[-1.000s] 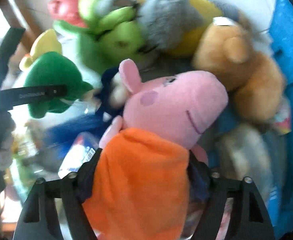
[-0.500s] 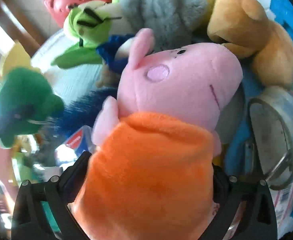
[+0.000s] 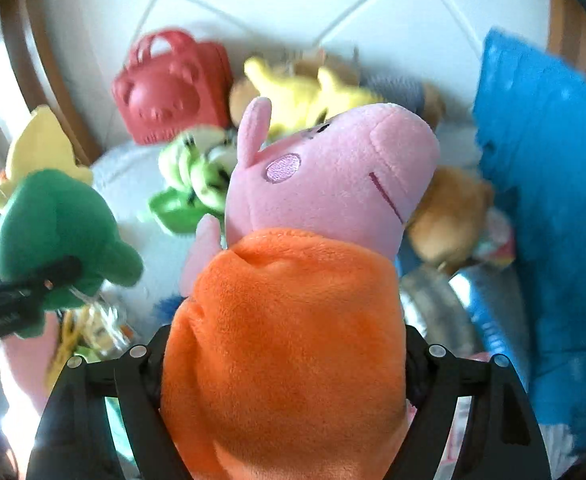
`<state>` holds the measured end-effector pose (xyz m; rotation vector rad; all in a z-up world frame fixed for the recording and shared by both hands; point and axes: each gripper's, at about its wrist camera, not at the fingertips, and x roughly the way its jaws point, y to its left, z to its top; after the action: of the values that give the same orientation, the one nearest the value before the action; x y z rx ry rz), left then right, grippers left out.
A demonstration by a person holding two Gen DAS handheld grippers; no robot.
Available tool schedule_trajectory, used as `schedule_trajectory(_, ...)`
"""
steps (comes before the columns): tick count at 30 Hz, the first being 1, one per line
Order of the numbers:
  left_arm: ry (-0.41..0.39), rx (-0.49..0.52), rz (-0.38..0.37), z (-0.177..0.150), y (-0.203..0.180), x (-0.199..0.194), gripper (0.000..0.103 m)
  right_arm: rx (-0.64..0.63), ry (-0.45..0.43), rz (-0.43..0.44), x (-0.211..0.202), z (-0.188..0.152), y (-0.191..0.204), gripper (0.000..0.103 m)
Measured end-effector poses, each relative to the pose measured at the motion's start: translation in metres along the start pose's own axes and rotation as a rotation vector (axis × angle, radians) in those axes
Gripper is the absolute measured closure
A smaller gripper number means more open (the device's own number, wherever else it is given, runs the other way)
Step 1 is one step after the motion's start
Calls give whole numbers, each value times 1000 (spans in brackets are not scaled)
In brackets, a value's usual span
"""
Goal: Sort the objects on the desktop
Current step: 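Lift the duck with left tool while right tool lifts the pig toward the blue crate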
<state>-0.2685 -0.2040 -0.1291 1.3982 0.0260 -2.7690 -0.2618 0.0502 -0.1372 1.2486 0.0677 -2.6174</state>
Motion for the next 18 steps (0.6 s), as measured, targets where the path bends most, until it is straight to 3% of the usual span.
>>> schedule_trajectory(6, -77, 47, -58, 19, 19, -30, 29, 0, -123, -48, -55, 10, 18, 20)
schedule_trajectory(11, -135, 81, -101, 26, 2, -58, 29, 1, -215, -89, -100, 16, 26, 20)
schedule_trajectory(18, -214, 134, -142, 43, -42, -94, 29, 12, -311, -128, -163, 10, 0, 20)
